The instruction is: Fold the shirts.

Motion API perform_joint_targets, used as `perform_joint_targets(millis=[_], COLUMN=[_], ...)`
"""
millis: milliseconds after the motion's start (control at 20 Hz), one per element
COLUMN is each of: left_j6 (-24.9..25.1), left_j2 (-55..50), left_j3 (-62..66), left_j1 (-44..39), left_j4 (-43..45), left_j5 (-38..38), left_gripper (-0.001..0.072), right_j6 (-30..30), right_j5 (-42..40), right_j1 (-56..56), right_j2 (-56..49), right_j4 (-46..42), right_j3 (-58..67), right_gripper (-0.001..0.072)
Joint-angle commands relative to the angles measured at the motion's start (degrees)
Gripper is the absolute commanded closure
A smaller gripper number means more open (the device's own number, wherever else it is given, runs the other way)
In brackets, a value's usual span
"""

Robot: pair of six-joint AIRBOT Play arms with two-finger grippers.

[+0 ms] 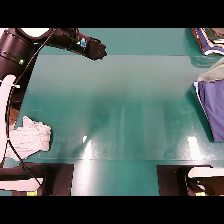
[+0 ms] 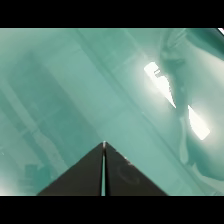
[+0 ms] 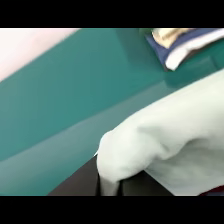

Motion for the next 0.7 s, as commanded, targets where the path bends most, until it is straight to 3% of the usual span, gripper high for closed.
perform_joint_targets(millis=[0, 300, 650], left_j6=[-0.07, -0.04, -0.02], left_j2=[0.0, 0.0, 0.0], left_j3=[0.0, 0.0, 0.0], left_j1=[-0.02, -0.02, -0.02], left_j4=[0.02, 0.02, 0.02], left_j5=[-0.44, -1.86, -3.45], left_gripper=[0.0682, 0.0682, 0.0682], right_j6=[0.39, 0.28, 0.35], right_j5=[0.87, 4.26, 7.15], right_j1=[-0.7, -5.92, -12.76], right_j2=[1.75, 11.72, 27.28], right_j4=[1.22, -0.15, -16.55], right_j3=[4.31, -9.81, -32.68], right_gripper=[0.069, 0.069, 0.0688])
